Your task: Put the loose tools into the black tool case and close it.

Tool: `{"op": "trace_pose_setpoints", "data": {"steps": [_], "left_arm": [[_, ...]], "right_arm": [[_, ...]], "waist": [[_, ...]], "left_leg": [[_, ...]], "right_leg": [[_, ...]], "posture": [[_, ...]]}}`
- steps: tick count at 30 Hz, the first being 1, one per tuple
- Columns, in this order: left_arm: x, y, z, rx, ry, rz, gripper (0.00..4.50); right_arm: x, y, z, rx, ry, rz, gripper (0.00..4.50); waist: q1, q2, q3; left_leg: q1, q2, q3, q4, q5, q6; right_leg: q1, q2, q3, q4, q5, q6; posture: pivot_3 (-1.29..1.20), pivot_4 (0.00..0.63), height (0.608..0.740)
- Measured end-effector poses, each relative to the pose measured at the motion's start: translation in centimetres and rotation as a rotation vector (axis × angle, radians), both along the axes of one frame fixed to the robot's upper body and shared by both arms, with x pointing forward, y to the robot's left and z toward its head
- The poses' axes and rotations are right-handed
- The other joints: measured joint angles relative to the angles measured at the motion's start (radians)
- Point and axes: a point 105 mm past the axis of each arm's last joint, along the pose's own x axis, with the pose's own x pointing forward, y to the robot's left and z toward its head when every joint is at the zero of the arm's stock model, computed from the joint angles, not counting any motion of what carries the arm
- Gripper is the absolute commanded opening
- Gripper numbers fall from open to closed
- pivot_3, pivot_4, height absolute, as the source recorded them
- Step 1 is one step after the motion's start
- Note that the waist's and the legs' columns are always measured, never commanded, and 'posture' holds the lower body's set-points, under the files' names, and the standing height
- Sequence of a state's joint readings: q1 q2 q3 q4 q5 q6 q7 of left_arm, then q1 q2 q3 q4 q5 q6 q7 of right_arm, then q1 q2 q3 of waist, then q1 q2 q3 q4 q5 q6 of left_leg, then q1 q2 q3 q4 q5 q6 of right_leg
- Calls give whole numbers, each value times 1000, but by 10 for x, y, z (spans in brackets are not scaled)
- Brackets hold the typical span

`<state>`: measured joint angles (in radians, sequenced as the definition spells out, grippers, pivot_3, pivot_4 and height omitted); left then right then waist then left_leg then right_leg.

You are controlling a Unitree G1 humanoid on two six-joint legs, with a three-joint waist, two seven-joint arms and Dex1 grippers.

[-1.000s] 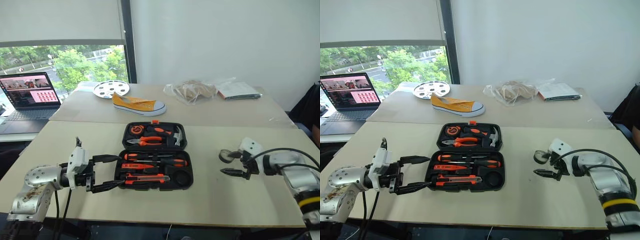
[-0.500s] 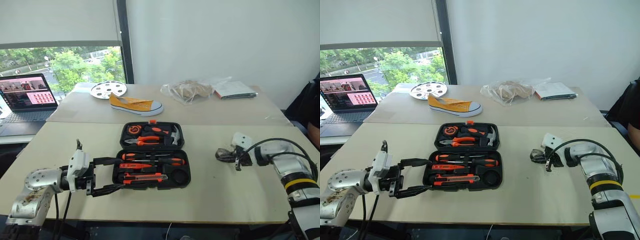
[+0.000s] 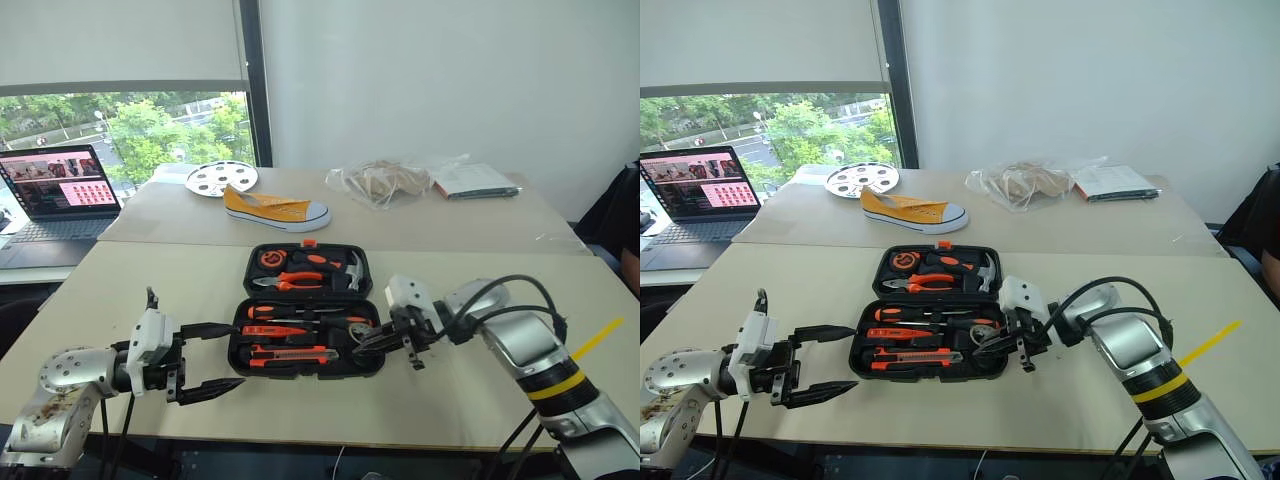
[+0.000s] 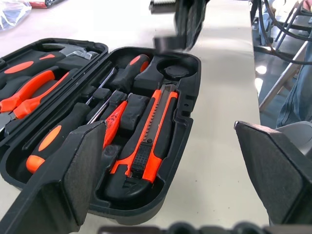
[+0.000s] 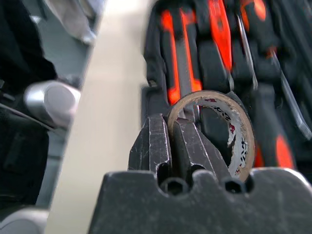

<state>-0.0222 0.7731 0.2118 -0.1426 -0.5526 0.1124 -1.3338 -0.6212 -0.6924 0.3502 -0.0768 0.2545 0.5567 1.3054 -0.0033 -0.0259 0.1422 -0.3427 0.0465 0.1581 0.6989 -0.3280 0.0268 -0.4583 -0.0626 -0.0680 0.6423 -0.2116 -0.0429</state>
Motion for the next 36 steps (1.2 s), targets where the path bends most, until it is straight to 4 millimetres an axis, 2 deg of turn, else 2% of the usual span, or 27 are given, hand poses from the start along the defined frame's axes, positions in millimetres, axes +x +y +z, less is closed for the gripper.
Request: {"op": "trace_pose_setpoints", "data": {"steps": [11,20,22,23,26,28,29,33,36], "left_arm": [[1,2,0,2,-1,21,4500],[1,4,-2,0,4,40,4500],[0,4,-4,0,8,44,4500],[0,4,-4,-1,8,45,4500],[0,6,-5,-1,12,53,4500],[0,9,-6,-3,18,67,4500],[2,12,-6,-6,17,88,4500],[6,19,-4,-12,7,136,4500],[13,32,-5,-20,12,231,4500]], "right_arm": [[-6,5,-17,-97,80,-2,28],[-4,9,-20,-114,61,-15,28],[-3,8,-20,-121,40,-9,783],[-3,6,-19,-128,41,-5,954],[-2,-3,-13,-137,34,-12,2015],[-9,-2,-8,-99,69,33,2560],[-14,1,-4,-64,89,72,3015],[-15,-7,10,-13,96,114,3015],[-6,-19,25,79,55,107,3015]], "waist": [[-7,0,0],[-9,-1,0],[-9,-1,0],[-9,-1,0],[-2,-1,0],[-1,-1,0],[-1,-1,0],[-3,-1,0],[-3,-1,0]], "left_leg": [[0,0,0,0,0,0],[1,1,0,-1,0,0],[1,1,0,-1,0,0],[1,0,0,-1,0,0],[0,0,0,-1,0,0],[0,0,0,-1,0,0],[0,1,0,-1,0,0],[0,1,0,-1,0,0],[1,1,0,-1,0,0]], "right_leg": [[0,1,0,0,0,0],[0,1,0,0,0,0],[0,1,0,0,0,0],[0,1,0,0,0,0],[0,1,-1,-1,0,0],[0,1,-1,-1,0,0],[0,2,-1,-1,0,0],[0,1,0,-1,0,0],[0,2,0,-1,0,0]], "posture": [[0,150,740],[0,150,740],[0,150,740],[0,150,740],[0,150,740],[0,150,740],[0,150,740],[0,150,740],[0,150,740]]}}
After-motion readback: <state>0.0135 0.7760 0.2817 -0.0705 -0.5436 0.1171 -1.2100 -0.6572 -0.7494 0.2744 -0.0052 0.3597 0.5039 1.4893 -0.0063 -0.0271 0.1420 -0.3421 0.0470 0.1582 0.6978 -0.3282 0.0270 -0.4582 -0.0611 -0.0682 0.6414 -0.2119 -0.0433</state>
